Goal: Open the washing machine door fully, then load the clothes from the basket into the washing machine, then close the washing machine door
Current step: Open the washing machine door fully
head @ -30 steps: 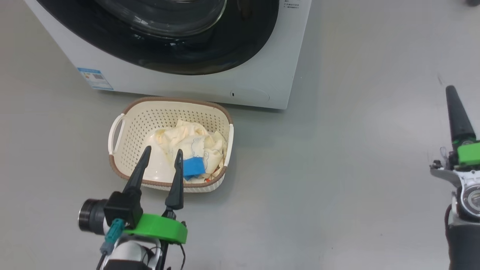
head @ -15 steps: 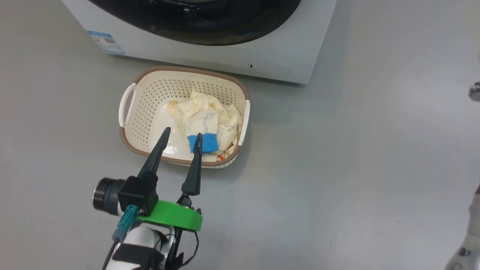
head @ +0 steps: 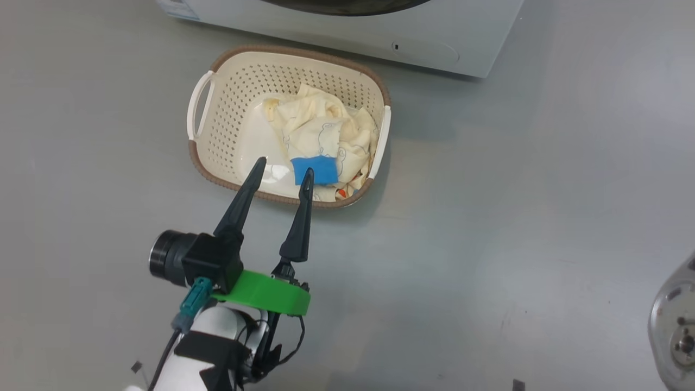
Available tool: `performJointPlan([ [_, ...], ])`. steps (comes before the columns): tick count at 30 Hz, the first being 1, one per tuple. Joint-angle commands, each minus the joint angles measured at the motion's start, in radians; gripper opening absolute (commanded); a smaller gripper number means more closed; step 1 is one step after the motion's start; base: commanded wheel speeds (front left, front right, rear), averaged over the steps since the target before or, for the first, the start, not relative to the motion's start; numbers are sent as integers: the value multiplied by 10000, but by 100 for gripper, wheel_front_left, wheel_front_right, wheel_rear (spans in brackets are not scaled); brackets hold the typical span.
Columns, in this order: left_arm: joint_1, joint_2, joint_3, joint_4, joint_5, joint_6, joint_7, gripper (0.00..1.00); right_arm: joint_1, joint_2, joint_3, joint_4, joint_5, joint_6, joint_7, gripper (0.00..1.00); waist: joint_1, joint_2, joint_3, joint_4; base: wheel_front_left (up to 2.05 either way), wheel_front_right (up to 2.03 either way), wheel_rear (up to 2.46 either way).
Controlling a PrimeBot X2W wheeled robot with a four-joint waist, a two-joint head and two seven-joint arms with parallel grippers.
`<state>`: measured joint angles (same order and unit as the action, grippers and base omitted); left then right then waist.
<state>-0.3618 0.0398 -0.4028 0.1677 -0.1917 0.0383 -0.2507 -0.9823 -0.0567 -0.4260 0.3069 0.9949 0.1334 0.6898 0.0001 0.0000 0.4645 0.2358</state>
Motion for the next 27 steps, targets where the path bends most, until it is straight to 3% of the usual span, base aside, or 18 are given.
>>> performJointPlan([
  [1,-272,105,157,-342,-108,101,-111,100,-832,3,36,8,-26,-27,441,0,-1,0,256,206,0,0,0],
  [13,-566,105,-205,-325,-501,162,-111,100,-2713,55,-539,2053,-136,-27,1745,0,-1,0,581,632,0,0,0],
  [27,-821,105,-607,-295,-861,225,-111,100,-4371,63,-67,4311,-84,-27,1811,0,-1,0,883,1122,0,0,0],
])
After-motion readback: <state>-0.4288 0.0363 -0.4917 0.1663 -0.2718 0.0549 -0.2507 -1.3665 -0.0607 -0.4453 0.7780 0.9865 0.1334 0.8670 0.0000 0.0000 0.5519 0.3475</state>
